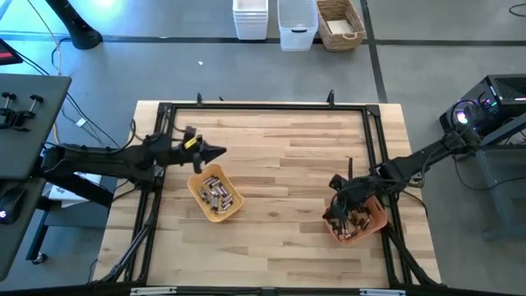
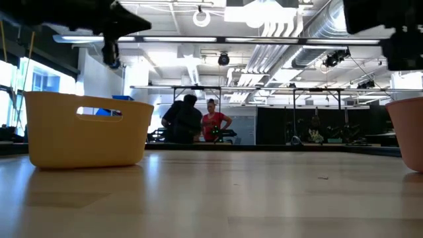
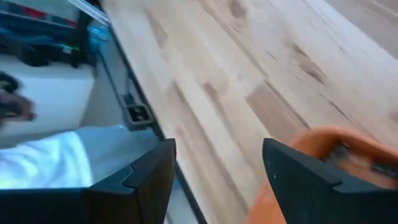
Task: Sort batteries
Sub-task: Move the orange bin to the center of the table
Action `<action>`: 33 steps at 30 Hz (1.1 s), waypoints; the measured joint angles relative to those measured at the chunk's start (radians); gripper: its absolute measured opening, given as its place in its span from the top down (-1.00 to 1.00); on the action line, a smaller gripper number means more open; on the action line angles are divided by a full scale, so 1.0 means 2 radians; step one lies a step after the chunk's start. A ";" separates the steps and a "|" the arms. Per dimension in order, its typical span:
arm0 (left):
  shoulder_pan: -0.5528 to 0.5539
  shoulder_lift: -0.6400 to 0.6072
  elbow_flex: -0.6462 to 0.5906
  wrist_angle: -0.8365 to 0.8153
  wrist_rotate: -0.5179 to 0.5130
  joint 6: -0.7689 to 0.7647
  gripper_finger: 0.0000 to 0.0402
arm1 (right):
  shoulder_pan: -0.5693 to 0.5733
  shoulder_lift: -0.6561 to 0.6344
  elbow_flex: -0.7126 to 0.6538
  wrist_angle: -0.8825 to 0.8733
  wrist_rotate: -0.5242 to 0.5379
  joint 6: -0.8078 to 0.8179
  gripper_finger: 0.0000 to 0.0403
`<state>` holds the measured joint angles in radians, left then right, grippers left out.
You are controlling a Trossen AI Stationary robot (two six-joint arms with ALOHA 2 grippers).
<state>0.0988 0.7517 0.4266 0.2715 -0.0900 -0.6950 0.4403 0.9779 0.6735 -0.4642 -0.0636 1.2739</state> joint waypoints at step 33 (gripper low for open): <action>-0.060 -0.147 -0.207 0.158 -0.034 -0.066 1.00 | -0.083 -0.205 -0.062 0.064 0.110 -0.248 0.98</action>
<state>-0.0216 0.4572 0.0132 0.5880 -0.1577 -0.8265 0.2733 0.5687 0.5502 -0.3359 0.1565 0.7778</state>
